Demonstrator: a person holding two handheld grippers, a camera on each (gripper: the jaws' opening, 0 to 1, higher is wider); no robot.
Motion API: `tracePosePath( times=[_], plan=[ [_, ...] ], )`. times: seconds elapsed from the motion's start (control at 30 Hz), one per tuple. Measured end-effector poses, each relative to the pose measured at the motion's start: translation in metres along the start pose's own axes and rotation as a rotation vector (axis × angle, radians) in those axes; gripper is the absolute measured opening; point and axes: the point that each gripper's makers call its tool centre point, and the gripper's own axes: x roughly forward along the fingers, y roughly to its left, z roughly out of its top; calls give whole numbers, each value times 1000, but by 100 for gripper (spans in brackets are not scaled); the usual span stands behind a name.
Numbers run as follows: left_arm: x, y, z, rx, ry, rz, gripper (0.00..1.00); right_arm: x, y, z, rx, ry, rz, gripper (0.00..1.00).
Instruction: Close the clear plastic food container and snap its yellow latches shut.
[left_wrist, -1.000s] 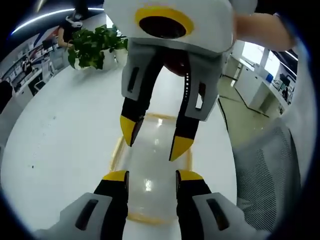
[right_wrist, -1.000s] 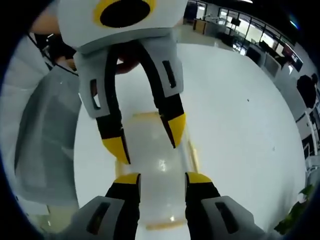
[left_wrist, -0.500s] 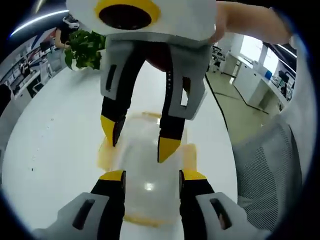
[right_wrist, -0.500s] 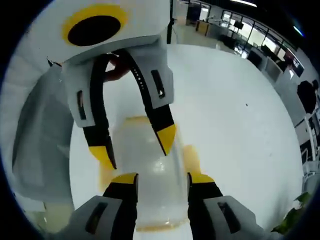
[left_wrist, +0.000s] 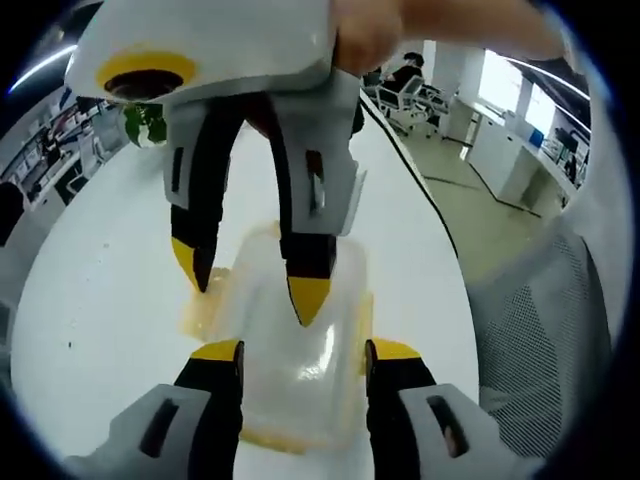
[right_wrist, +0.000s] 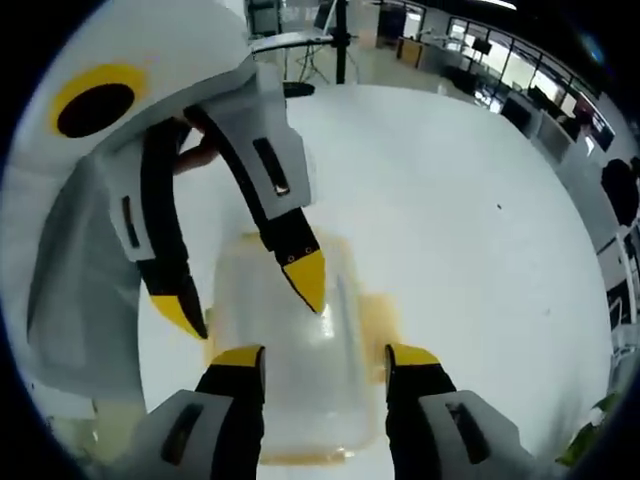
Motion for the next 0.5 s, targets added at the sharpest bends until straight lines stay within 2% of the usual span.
tracePosePath(
  times=[0.33,0.43,0.47,0.5],
  plan=[
    [2,-6,-2,26,14,9,54,4,3,0,0,34,86,46],
    [4,-8,-3,66,35,34,54,5,3,-1,2,39,98,46],
    [4,-6,-5,111,55,52,54,5,4,-1,7,40,106,45],
    [4,-6,-6,125,61,56,54,6,4,-1,9,39,105,46]
  ],
)
